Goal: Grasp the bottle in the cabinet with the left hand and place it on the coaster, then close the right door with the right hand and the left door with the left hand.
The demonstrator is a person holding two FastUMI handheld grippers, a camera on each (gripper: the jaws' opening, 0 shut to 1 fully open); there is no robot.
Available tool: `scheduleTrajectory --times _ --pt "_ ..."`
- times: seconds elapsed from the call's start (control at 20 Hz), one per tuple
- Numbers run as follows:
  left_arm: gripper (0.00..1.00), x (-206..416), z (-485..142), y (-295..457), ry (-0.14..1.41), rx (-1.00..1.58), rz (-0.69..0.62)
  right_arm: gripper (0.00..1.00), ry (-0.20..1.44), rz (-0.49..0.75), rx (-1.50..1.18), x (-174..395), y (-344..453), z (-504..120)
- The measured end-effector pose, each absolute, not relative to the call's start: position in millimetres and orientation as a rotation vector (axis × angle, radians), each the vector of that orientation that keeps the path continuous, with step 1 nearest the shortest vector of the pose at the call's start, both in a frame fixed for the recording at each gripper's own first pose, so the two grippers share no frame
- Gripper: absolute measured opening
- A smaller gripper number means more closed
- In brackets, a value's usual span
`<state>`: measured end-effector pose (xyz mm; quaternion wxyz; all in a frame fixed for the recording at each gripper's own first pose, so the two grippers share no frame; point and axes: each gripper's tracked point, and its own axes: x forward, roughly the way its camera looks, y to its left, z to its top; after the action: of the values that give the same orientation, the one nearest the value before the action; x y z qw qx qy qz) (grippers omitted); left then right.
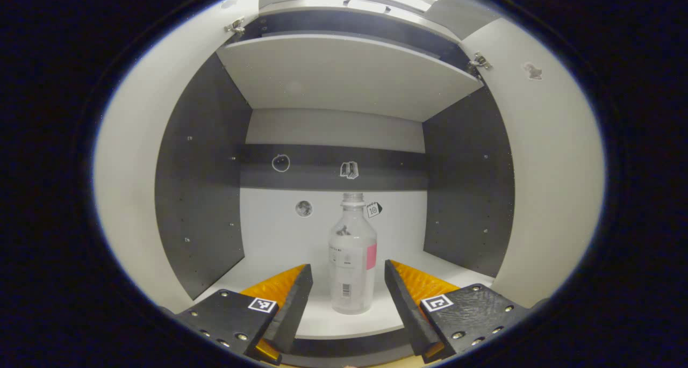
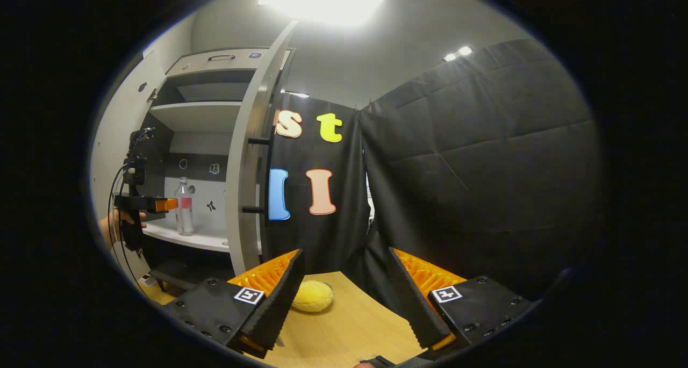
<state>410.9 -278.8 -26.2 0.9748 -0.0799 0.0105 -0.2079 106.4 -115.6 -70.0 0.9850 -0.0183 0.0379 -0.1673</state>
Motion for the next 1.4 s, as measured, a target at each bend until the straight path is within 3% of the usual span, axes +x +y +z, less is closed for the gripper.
scheduleTrajectory --times 0.2,0.3,0.4,0.45,0.6,0.65,0.7,0.85,0.95,1.0,1.05,1.1,1.2,1.25,1.3,1.35,1.4 --pt "0.82 435 -38 -290 0.048 -0.154 -0.435 0.92 0.095 -0.364 -0.051 114 -113 -74" --pt "0.82 441 -42 -297 0.056 -0.155 -0.449 0.97 0.092 -0.369 -0.053 118 -111 -72" --pt "0.82 448 -47 -302 0.066 -0.152 -0.451 0.92 0.094 -0.370 -0.055 122 -111 -72" --pt "0.82 450 -48 -304 0.071 -0.145 -0.451 0.97 0.095 -0.368 -0.054 123 -109 -73" --pt "0.82 459 -50 -309 0.068 -0.126 -0.446 0.97 0.105 -0.361 -0.054 122 -107 -78" --pt "0.89 461 -50 -309 0.066 -0.126 -0.444 0.97 0.111 -0.357 -0.054 122 -106 -80" --pt "0.89 463 -49 -310 0.065 -0.129 -0.441 0.97 0.115 -0.352 -0.053 122 -105 -80" --pt "0.72 460 -48 -303 0.073 -0.124 -0.417 0.92 0.111 -0.338 -0.052 117 -105 -78" --pt "0.72 458 -44 -301 0.073 -0.153 -0.398 0.92 0.104 -0.330 -0.051 112 -107 -75" --pt "0.80 455 -42 -297 0.066 -0.172 -0.387 0.97 0.103 -0.324 -0.049 110 -107 -74" --pt "0.72 450 -38 -291 0.057 -0.185 -0.377 0.97 0.104 -0.317 -0.045 106 -108 -74" --pt "0.72 439 -35 -284 0.054 -0.192 -0.369 1.00 0.105 -0.310 -0.037 103 -109 -73" --pt "0.72 425 -30 -275 0.048 -0.200 -0.356 0.92 0.099 -0.297 -0.021 95 -110 -71" --pt "0.72 418 -27 -271 0.042 -0.200 -0.351 0.97 0.095 -0.293 -0.016 90 -112 -69" --pt "0.72 410 -26 -267 0.035 -0.197 -0.348 0.92 0.090 -0.287 -0.013 86 -113 -67" --pt "0.72 402 -24 -262 0.027 -0.193 -0.344 0.97 0.088 -0.280 -0.011 81 -114 -66" --pt "0.72 394 -23 -262 0.022 -0.188 -0.342 0.92 0.088 -0.271 -0.009 77 -116 -65"
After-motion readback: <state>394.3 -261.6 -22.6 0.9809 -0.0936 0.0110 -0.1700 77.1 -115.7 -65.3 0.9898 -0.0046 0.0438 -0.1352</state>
